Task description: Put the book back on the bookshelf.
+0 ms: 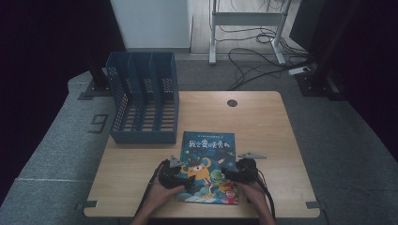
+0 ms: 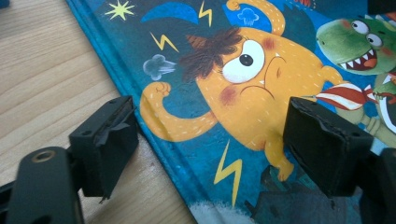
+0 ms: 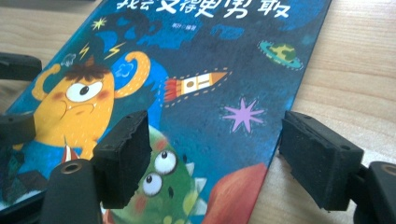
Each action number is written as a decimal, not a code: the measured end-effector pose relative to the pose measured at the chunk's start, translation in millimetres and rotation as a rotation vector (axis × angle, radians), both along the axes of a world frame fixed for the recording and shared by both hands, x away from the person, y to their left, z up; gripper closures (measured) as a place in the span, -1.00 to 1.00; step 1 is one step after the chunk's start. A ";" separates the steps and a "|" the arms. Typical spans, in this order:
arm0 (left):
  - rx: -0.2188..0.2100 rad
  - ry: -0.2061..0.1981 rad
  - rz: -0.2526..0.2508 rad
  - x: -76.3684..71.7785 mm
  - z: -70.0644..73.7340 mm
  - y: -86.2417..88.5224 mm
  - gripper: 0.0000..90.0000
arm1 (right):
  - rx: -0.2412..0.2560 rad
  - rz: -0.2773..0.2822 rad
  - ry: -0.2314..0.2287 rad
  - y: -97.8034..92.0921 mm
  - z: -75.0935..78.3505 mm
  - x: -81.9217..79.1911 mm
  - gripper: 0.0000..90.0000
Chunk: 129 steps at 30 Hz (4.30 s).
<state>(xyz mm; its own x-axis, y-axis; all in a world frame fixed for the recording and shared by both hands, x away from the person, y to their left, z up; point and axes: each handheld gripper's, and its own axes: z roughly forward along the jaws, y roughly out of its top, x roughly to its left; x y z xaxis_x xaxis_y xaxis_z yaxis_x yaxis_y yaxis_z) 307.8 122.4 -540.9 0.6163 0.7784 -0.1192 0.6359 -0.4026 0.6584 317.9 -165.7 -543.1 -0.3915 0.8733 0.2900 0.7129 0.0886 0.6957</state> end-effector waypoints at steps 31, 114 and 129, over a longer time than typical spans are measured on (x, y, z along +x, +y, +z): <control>-0.011 -0.008 -0.018 0.3 -1.1 -2.6 -0.61 | -0.030 -0.051 -0.007 -0.1 6.6 9.4 -0.55; -0.115 0.018 -0.008 2.1 -3.3 4.6 -0.72 | 0.257 0.057 0.097 -16.5 8.7 19.9 -0.30; -0.116 0.019 -0.015 2.1 -3.4 4.4 -0.72 | 0.212 0.046 0.012 -16.3 4.8 32.6 -0.06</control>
<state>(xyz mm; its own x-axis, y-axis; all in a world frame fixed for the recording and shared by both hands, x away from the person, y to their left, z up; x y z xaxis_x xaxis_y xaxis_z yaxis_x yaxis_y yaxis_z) 309.9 126.8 -544.3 0.6246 0.7493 -0.2201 0.6433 -0.3339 0.6890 350.5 -182.0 -538.3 -0.4249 0.7736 0.4702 0.7197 -0.0264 0.6938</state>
